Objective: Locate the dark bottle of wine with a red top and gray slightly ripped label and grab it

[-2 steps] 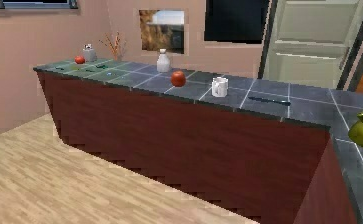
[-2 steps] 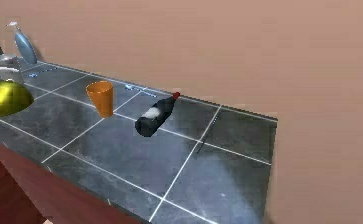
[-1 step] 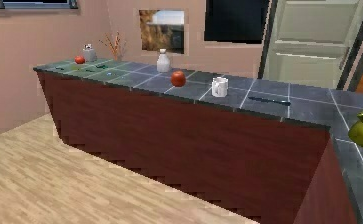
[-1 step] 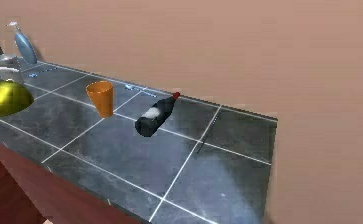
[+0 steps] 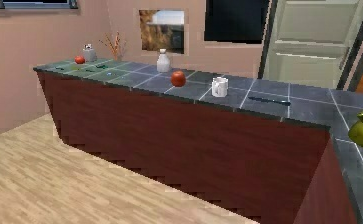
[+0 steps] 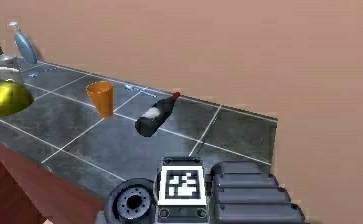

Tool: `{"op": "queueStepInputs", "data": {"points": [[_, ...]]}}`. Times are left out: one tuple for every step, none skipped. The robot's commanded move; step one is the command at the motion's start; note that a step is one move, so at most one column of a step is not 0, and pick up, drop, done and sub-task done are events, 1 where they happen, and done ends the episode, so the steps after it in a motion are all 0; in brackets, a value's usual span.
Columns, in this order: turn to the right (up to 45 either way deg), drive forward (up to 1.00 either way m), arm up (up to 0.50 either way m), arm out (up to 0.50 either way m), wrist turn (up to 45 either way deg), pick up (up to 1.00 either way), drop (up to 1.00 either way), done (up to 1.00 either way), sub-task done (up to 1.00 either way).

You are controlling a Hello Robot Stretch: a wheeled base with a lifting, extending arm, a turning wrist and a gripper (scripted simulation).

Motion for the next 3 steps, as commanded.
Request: {"op": "queueStepInputs", "data": {"points": [[0.0,0.0,0.0,0.28,0.0,0.0,0.0,0.0,0.0],[0.0,0.0,0.0,0.0,45.0,0.0,0.0,0.0,0.0],[0.0,0.0,0.0,0.0,45.0,0.0,0.0,0.0,0.0]]}}
